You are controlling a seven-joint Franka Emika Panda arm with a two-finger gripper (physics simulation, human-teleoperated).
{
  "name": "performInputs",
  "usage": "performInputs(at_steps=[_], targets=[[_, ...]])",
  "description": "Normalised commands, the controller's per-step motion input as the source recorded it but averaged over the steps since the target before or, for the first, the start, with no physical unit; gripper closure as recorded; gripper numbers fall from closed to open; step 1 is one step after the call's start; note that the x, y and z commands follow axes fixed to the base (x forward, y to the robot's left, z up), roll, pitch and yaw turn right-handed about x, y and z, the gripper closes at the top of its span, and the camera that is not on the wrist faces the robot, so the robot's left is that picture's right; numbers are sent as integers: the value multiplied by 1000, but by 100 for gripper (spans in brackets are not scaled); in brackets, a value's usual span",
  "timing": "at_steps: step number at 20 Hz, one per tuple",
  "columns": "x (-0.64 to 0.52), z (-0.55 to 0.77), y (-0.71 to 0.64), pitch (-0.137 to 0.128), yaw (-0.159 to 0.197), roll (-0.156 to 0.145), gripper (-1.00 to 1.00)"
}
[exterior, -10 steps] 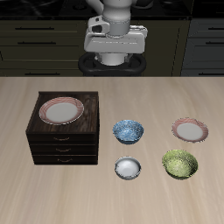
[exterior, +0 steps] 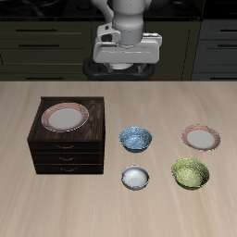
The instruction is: Place the blue bowl onto the plate that is on the left side of the table
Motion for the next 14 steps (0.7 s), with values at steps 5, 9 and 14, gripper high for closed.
performInputs(at_steps=[5, 9, 14], targets=[[328, -15, 11, 26, -11, 6, -100], [272, 53, -29, -4, -23, -19, -100], [338, -6, 125, 14, -25, 1, -100]])
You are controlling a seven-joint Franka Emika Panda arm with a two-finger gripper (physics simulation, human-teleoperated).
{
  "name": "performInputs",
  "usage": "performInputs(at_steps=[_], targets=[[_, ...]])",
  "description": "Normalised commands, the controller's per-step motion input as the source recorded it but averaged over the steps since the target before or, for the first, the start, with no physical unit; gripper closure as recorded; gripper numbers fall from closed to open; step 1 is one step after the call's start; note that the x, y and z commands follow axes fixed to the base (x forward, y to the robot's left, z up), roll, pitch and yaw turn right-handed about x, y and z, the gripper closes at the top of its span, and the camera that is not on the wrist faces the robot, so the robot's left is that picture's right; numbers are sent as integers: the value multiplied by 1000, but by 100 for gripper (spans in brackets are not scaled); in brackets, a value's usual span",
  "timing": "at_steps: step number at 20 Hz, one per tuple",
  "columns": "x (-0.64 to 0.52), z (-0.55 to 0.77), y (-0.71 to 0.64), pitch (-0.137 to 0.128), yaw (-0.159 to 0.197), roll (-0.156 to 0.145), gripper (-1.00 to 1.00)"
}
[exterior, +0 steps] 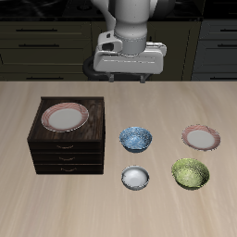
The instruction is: Place the blue bowl onto the plate that is on the left side of the table
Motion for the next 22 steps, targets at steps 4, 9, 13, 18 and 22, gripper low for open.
performInputs(at_steps=[4, 9, 13, 18, 22], targets=[[205, -40, 195, 17, -21, 5, -100], [89, -53, 351, 5, -1, 37, -100], [18, -38, 324, -18, -3, 30, -100], [31, -213, 236, 4, 4, 34, -100], [7, -365, 235, 12, 3, 37, -100]])
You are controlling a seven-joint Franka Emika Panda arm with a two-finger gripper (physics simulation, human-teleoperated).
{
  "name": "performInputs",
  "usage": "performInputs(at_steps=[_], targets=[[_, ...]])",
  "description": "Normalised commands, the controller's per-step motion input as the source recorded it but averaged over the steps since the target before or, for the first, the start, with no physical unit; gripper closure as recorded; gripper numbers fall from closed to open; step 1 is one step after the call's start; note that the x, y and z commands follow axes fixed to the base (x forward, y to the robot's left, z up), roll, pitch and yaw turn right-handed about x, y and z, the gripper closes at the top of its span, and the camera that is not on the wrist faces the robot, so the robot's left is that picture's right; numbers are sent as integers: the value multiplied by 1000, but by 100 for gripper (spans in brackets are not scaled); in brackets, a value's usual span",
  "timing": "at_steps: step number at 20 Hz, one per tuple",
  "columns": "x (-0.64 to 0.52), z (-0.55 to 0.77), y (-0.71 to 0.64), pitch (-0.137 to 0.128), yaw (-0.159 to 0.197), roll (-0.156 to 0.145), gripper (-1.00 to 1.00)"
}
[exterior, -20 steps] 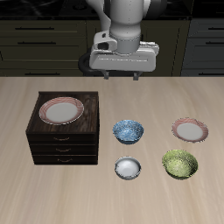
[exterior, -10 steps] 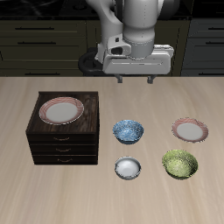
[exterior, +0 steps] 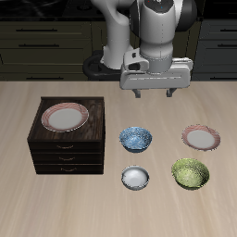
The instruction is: Place the blue bowl onto the plate that is on the left side of the table
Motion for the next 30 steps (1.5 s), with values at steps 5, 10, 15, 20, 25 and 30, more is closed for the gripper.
performInputs(at_steps=[5, 10, 15, 20, 25, 30], targets=[[0, -211, 63, -4, 5, 2, -100], [60, -286, -26, 18, -5, -5, -100], [32, -307, 13, 21, -15, -3, -100], [-23, -322, -17, 16, -1, 7, -100], [11, -390, 3, 42, -21, 13, -100], [21, -369, 57, 33, 13, 4, -100]])
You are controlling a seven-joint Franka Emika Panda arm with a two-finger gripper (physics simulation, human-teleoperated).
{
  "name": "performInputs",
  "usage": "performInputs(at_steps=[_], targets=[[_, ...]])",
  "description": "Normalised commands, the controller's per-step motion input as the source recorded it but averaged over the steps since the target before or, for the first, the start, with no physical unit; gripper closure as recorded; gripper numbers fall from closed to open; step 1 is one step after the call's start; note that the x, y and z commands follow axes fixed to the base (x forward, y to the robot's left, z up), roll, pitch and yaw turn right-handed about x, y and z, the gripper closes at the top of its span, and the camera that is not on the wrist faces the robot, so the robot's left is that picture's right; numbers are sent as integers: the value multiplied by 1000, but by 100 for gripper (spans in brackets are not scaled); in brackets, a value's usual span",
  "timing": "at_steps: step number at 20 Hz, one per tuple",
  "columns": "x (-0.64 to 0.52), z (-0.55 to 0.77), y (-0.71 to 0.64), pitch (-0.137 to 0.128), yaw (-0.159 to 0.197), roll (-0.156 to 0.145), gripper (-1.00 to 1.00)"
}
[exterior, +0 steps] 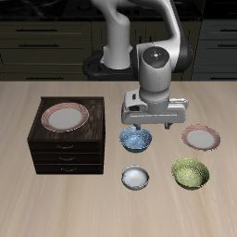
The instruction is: Place the blue bowl onto the plate that is on the left side of the table
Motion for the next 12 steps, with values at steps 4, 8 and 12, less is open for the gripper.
performInputs(at_steps=[4, 8, 12], targets=[[45, -334, 49, 43, 15, 0, -100], [9, -277, 2, 32, 8, -5, -100], [-23, -268, 8, 44, -3, -9, -100]])
